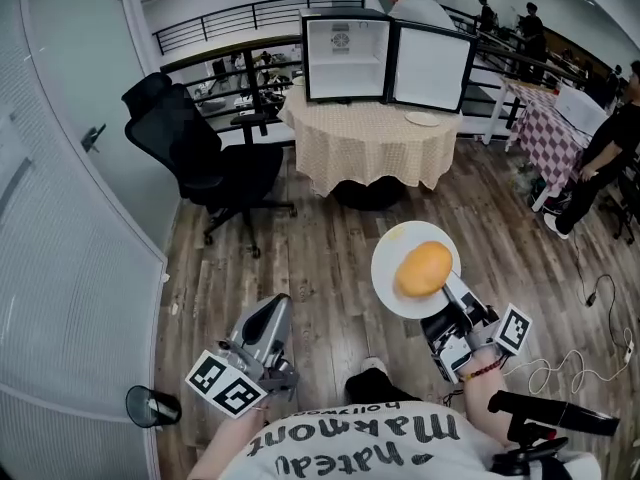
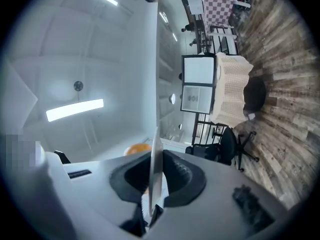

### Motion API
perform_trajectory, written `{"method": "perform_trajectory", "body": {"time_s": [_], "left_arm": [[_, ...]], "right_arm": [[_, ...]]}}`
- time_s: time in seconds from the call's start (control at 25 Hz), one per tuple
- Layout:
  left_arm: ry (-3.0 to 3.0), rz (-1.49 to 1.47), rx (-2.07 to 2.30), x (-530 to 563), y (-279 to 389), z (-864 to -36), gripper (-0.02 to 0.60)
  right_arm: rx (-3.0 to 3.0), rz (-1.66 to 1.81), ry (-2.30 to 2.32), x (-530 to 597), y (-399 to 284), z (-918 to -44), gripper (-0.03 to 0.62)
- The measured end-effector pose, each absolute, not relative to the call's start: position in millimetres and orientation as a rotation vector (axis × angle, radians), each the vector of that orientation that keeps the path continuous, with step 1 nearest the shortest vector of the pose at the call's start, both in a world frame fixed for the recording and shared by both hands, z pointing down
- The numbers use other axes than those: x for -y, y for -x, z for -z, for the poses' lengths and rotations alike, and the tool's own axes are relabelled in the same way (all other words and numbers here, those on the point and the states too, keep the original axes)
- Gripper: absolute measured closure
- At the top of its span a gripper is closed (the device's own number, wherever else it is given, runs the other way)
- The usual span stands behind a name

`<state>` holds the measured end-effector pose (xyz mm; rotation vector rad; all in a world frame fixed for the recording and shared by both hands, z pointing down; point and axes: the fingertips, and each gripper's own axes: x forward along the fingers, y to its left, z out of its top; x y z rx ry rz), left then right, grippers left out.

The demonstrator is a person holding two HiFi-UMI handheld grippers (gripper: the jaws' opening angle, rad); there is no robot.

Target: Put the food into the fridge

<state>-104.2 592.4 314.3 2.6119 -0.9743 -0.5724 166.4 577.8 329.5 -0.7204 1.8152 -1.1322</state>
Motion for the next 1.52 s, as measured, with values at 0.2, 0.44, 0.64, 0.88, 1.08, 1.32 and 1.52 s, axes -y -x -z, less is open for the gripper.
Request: {"method": "perform_trajectory", "body": {"time_s": [0.2,0.44,0.64,0.88,1.08,1.32,1.52], "left_arm": [[-2.598,0.538,0.939,-559.1,98.9,-322.7,0.581],[-2.598,0.509,0.977,-481.5,92.9,-308.4,0.578],[-2.616,0.534,0.985,-445.3,73.0,-322.5,0.578],[-2.603,0.558,1.032,-348.7,58.2,-302.2,0.577],[-2.636,0.479,1.014,-320.2,32.4,-321.2,0.577],[-2.611,0.440,0.997,-277.2,36.7,-332.8,0.577],[-2.584,0.422,1.018,-247.0,22.8,-347.7,0.577]], "right_arm": [[-1.816,1.136,0.670,-531.4,-152.4,-331.0,0.554],[-1.862,1.146,0.612,-441.6,-151.8,-312.4,0.554],[-1.893,1.109,0.568,-393.3,-171.1,-318.0,0.554],[-1.928,1.125,0.552,-290.2,-188.2,-298.7,0.554],[-1.926,1.115,0.515,-257.5,-201.1,-311.7,0.554],[-1.918,1.170,0.505,-212.8,-182.8,-325.3,0.554],[-1.901,1.252,0.472,-189.6,-174.2,-351.2,0.554]]}}
